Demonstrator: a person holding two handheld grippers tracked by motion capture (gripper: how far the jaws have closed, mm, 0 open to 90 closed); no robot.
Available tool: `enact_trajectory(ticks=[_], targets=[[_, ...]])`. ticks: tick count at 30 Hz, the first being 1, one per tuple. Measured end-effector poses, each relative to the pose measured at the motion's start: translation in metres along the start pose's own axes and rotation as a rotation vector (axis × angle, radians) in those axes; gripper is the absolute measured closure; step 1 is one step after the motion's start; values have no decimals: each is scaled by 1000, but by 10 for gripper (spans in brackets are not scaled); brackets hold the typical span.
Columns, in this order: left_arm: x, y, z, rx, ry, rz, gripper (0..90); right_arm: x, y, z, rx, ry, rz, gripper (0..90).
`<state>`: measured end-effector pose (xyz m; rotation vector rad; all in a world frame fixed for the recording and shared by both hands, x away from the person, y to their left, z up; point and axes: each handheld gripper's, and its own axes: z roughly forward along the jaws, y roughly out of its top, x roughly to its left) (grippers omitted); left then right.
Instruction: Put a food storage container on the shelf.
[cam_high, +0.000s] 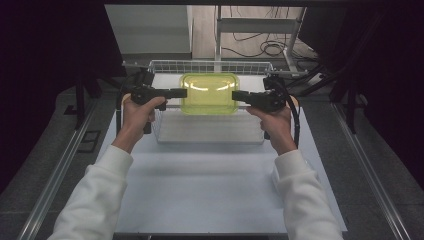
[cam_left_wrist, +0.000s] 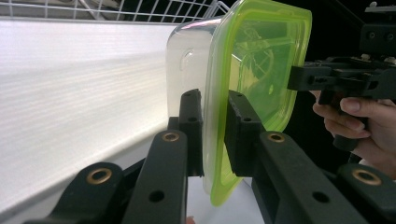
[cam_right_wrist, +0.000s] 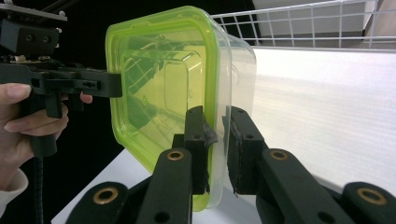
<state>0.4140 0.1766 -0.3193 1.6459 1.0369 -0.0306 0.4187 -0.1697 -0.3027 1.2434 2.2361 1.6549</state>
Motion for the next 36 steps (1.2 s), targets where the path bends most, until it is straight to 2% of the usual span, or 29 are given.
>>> enact_trajectory(ticks=[6,9,13,16,17,19,21,23,24,25,27,28,29,31,33,35,36], targets=[[14,11,10,21,-5,-21,789,-12,6,9,6,3,43,788],[21,15,15,32,1,-31,791,-14,8,12,8,-3,51,787],[25,18,18,32,-14,-44,790,-19,11,15,9,-7,64,787],[29,20,22,42,-21,-59,790,-24,13,17,9,-3,87,786],[32,20,25,49,-22,-80,790,-26,14,18,8,-3,95,784],[34,19,27,55,-21,-84,791,-29,14,20,20,1,107,781],[37,19,28,48,-27,-100,789,-31,14,21,22,3,114,780],[38,20,29,41,-27,-106,785,-36,14,24,22,19,146,779],[39,20,30,36,-31,-116,785,-36,14,24,22,19,146,779],[40,21,31,32,-38,-125,777,-41,14,26,25,20,171,780],[42,21,33,21,-48,-152,771,-44,14,28,26,23,188,781],[44,22,34,14,-46,-161,767,-47,13,29,26,23,203,779],[45,22,35,8,-44,-176,767,-53,12,32,8,48,247,775],[49,24,37,3,-30,-202,767,-56,12,35,-5,53,261,769],[50,24,38,4,-21,-206,764,-58,11,39,-11,47,287,751],[54,25,42,3,-14,-235,752,-60,10,43,-23,41,306,739],[54,25,42,3,-14,-235,746,-60,10,43,-23,41,306,739]])
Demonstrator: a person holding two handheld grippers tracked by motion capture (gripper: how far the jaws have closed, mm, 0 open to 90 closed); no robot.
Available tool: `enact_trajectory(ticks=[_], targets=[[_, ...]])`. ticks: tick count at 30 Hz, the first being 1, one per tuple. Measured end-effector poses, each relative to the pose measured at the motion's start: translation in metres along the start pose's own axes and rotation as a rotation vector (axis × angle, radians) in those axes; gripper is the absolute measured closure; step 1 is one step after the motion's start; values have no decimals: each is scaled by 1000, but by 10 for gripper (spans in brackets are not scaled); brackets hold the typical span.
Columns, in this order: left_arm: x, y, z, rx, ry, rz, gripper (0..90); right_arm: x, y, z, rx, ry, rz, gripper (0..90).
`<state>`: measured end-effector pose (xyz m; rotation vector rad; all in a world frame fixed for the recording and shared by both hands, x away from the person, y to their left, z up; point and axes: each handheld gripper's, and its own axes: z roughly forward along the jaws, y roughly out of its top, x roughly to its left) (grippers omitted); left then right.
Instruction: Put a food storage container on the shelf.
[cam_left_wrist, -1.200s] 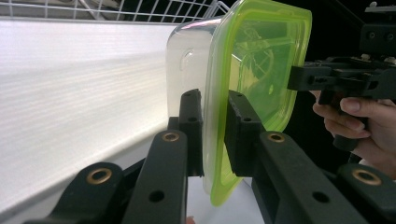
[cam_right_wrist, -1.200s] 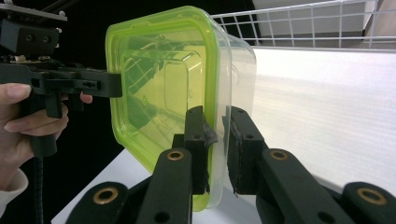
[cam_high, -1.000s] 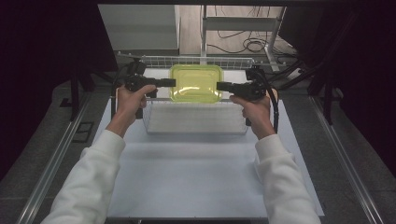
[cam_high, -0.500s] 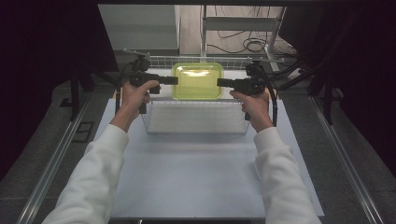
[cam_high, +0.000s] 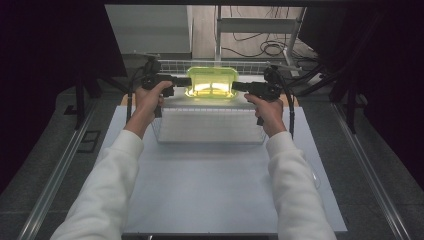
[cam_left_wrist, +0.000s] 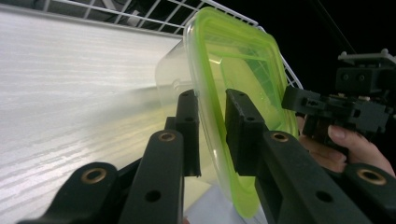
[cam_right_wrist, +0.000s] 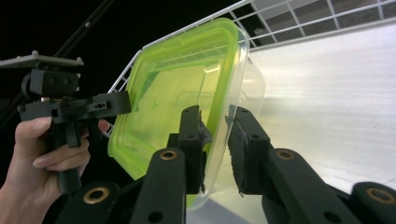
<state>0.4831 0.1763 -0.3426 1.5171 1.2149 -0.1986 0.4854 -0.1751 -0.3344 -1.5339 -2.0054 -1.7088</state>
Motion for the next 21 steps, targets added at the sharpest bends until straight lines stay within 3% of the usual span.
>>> enact_trajectory(ticks=[3,10,12,13,14,16,18,19,21], targets=[[5,0,3,-10,-7,-24,729,-4,-1,5,-26,3,48,718],[6,-1,7,-32,12,-8,690,-5,-2,8,-48,-7,53,693],[5,-2,8,-37,36,6,669,-4,-3,9,-53,-15,48,677],[4,-2,9,-43,47,11,636,-4,-4,9,-55,-23,42,660],[3,-3,9,-47,59,24,561,-1,-4,9,-72,-50,35,558],[1,-4,8,-66,74,46,515,0,-5,8,-82,-59,29,521],[-4,-6,5,-93,73,69,402,7,-10,0,-168,-73,19,434],[-7,-7,3,-107,78,82,402,7,-10,0,-168,-73,19,434],[-14,-9,-5,-132,92,127,319,12,-14,-10,-211,-82,-1,381]])
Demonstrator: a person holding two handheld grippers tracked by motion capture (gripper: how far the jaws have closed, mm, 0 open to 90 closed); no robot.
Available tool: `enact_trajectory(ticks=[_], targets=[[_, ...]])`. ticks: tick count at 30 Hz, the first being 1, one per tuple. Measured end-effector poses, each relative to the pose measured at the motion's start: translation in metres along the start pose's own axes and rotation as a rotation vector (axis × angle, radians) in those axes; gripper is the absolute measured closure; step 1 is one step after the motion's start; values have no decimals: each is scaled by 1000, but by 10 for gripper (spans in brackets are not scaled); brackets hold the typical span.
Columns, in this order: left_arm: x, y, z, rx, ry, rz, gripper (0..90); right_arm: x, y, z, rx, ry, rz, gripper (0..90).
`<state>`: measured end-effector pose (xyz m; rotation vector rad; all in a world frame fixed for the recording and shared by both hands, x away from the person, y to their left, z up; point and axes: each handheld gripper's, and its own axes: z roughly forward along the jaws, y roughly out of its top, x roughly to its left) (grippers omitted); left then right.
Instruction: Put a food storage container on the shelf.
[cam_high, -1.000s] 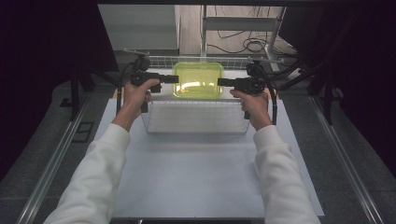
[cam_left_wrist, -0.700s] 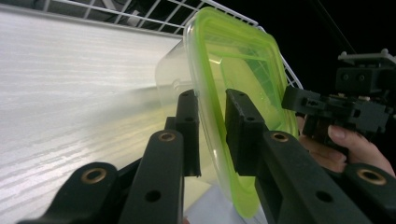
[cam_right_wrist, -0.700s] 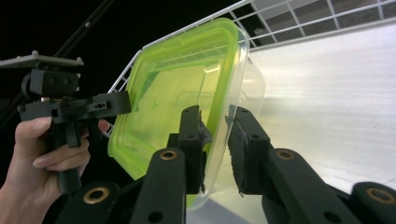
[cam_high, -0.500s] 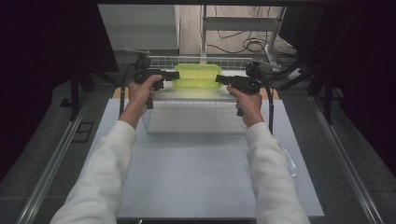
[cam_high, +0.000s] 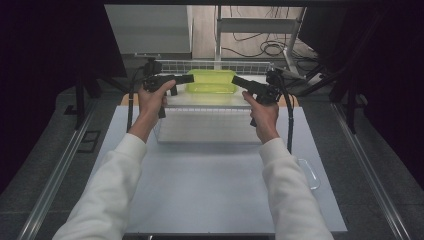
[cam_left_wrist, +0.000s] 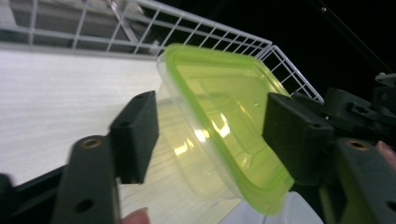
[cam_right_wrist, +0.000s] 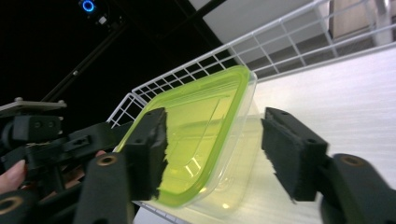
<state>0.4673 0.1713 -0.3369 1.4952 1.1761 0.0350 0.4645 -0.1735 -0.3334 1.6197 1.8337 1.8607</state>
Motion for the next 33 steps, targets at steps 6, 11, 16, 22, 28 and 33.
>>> enact_trajectory(ticks=[6,11,16,22,28,33], targets=[[-6,-7,-21,-9,-12,48,280,3,-3,-17,23,-20,-74,343],[-9,-25,-48,4,3,93,262,10,-10,-39,95,-73,-193,269],[-14,-49,-67,43,4,152,267,20,-27,-66,172,-79,-269,257],[-16,-85,-81,75,-12,185,280,23,-48,-85,249,-59,-325,259],[-26,-126,-92,145,24,240,294,7,-84,-110,353,-86,-352,292],[-28,-153,-98,175,41,249,300,-7,-103,-121,394,-81,-336,300]])
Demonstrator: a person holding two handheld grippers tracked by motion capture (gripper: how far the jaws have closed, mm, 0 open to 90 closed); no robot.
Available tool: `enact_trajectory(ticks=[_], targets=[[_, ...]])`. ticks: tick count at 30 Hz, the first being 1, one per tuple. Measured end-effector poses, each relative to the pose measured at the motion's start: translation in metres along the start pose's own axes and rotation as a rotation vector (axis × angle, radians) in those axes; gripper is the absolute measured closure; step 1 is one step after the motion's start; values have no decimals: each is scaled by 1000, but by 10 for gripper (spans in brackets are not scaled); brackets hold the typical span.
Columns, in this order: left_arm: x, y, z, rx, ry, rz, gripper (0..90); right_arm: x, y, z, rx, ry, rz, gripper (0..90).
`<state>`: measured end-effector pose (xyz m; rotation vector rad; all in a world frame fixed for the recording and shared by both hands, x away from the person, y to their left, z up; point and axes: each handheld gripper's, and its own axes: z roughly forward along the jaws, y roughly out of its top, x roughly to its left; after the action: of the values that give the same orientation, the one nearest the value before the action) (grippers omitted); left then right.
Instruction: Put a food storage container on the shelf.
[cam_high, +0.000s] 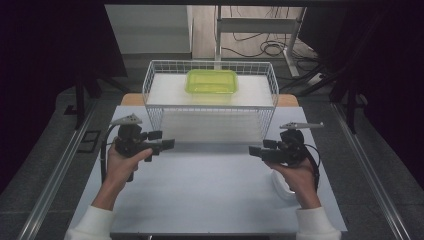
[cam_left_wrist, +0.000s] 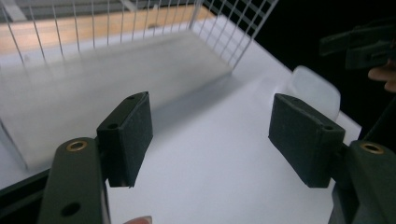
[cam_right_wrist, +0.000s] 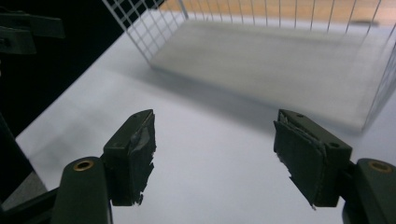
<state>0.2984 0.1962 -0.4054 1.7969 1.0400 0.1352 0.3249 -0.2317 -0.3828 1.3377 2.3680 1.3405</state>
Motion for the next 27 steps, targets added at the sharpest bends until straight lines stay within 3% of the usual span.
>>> enact_trajectory(ticks=[5,11,18,27], targets=[[-9,-33,0,47,41,25,323,-4,-28,-1,61,6,8,313],[-10,-57,-1,98,56,17,319,-8,-46,-1,117,-8,-11,315],[-6,-72,-1,125,80,4,315,-18,-59,5,169,-21,5,314],[0,-76,-2,114,76,-19,294,-26,-58,0,157,-41,7,314]])
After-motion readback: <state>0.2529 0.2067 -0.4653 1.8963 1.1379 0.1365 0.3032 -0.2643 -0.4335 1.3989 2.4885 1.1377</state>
